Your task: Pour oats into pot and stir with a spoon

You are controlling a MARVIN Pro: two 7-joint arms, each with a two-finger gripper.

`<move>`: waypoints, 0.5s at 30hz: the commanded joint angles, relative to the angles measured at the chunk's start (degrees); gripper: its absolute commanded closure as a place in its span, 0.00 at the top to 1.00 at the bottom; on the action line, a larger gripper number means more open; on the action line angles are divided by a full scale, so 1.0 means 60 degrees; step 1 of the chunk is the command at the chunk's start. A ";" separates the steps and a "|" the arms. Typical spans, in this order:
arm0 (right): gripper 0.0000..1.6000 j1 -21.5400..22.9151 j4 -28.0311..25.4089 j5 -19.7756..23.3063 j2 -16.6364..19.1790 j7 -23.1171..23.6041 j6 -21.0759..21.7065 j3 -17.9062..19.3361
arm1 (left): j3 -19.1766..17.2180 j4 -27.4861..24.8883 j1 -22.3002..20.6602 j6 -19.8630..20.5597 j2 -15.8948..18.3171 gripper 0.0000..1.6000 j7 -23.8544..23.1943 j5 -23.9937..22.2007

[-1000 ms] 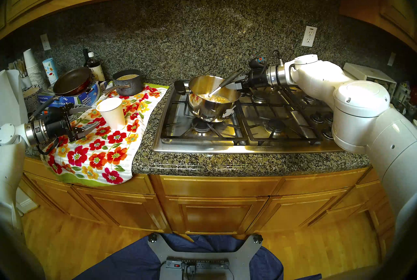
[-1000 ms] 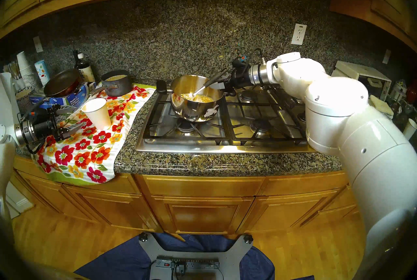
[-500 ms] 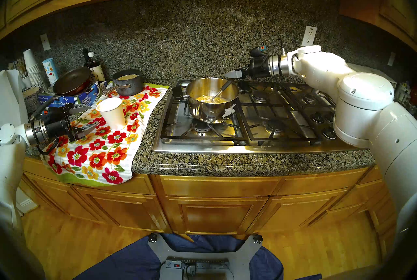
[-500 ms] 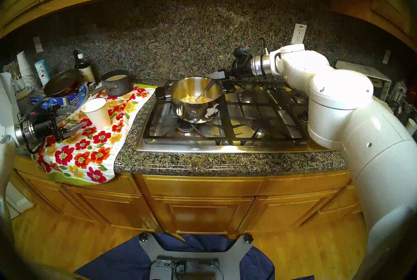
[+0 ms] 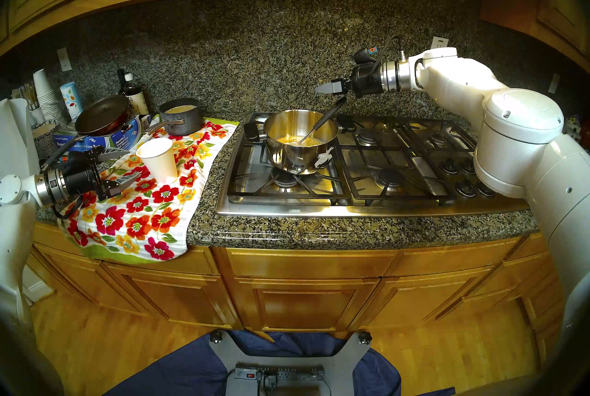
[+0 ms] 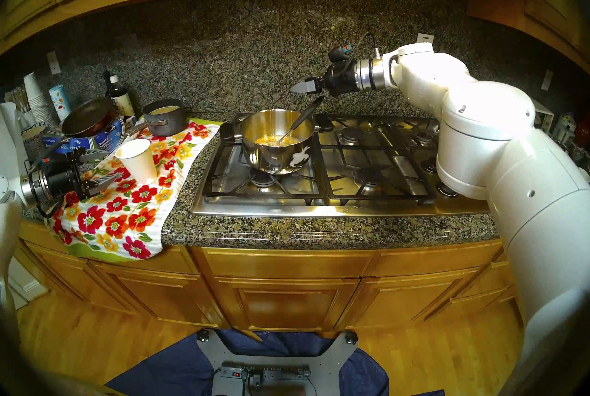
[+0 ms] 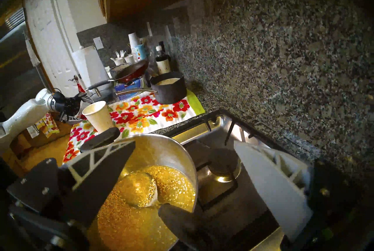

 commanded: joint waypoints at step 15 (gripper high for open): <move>1.00 0.1171 0.0054 0.1228 0.0093 -0.0407 0.0401 0.1544 | -0.0184 -0.0134 -0.0229 0.0003 0.0145 1.00 0.0006 -0.0138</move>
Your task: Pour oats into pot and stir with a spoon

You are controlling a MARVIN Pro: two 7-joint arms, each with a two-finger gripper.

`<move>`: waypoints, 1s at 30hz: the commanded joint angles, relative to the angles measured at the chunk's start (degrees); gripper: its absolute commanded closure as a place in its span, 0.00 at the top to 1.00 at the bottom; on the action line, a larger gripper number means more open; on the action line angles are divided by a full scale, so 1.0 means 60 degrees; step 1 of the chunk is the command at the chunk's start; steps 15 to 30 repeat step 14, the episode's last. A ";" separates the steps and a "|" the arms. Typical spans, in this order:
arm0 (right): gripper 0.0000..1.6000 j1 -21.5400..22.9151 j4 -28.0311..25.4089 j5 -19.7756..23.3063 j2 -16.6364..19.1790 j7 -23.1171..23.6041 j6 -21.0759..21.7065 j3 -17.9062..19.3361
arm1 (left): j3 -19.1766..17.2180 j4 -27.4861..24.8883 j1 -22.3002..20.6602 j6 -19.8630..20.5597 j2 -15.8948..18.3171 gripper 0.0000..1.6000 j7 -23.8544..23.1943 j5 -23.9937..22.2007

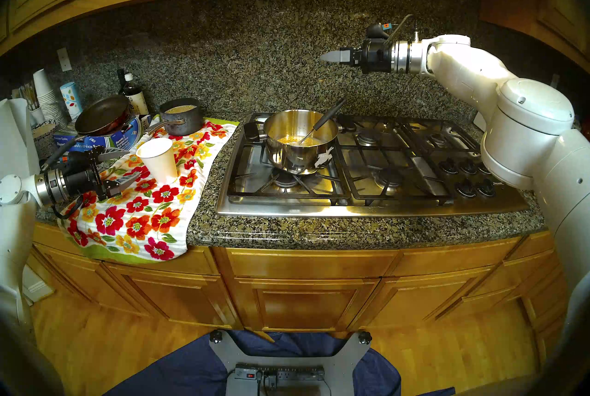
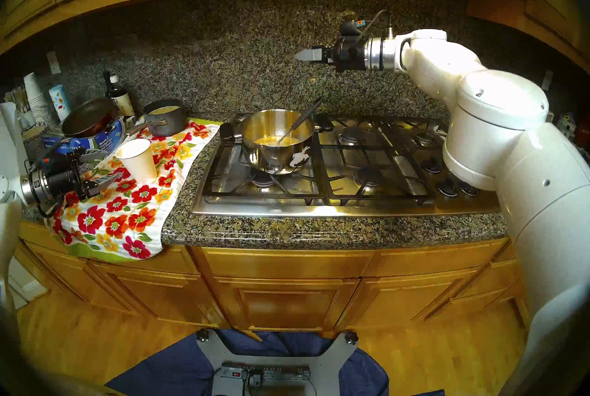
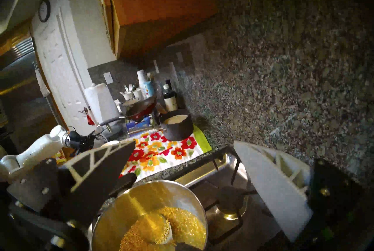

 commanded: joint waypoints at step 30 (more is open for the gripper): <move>1.00 0.0612 -0.0008 0.0594 -0.0069 -0.0762 -0.0185 0.0801 | -0.0192 -0.0138 -0.0230 0.0010 0.0144 1.00 -0.0002 -0.0157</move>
